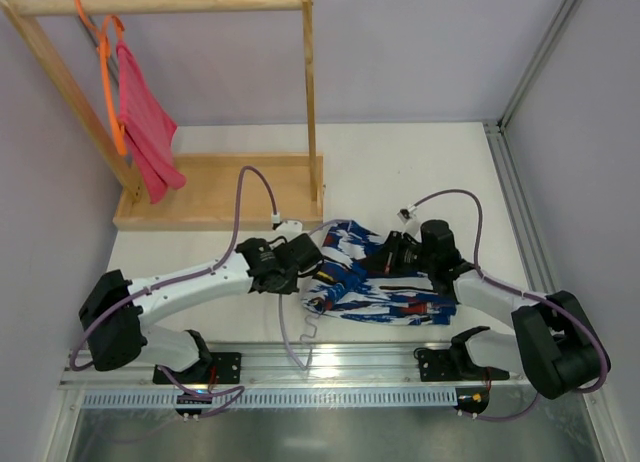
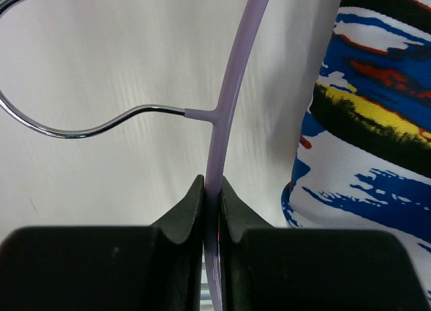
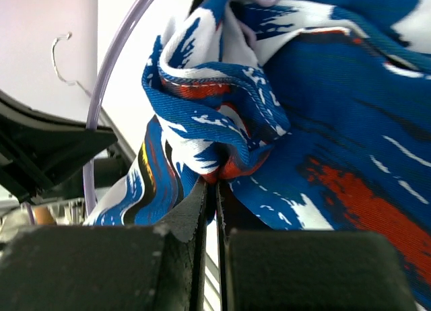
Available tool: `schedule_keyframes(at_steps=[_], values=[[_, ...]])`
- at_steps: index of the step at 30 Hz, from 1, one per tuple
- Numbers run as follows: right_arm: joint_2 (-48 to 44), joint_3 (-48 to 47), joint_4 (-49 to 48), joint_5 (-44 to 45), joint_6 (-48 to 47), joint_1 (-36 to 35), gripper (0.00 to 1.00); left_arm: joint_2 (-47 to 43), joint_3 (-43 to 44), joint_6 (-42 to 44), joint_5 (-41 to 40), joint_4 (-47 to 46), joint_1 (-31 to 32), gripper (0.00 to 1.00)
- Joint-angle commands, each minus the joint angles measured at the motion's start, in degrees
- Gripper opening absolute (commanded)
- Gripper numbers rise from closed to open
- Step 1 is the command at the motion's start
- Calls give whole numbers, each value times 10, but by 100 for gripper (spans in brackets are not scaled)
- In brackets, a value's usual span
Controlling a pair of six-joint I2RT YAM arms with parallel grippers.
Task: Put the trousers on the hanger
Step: Place trousers on hanger
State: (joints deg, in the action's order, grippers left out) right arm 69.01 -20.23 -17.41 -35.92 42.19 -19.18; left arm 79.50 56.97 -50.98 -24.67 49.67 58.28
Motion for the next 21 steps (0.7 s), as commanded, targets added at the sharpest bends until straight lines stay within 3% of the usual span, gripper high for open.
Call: schedule_keyframes(at_steps=[1, 4, 5, 8, 10, 12, 21], values=[[3, -11, -45, -27, 1, -26, 4, -37, 2, -20, -39, 27, 7, 0], [-4, -35, 18, -5, -42, -24, 5, -41, -8, -25, -45, 26, 17, 0], [-7, -58, 73, 8, -54, -24, 9, -51, -32, -22, -38, -17, 19, 0], [-40, -74, 121, 54, -46, -22, 51, -73, -86, -24, -26, -135, 20, 0], [-66, -60, 103, 66, -12, -25, 86, -86, -105, -25, -26, -182, 20, 0], [-95, -33, 57, 81, 38, -45, 98, -81, -107, -33, -47, -199, 20, 0], [-77, 13, 25, 237, 132, -103, 99, -25, -81, -38, -60, -234, 19, 0]])
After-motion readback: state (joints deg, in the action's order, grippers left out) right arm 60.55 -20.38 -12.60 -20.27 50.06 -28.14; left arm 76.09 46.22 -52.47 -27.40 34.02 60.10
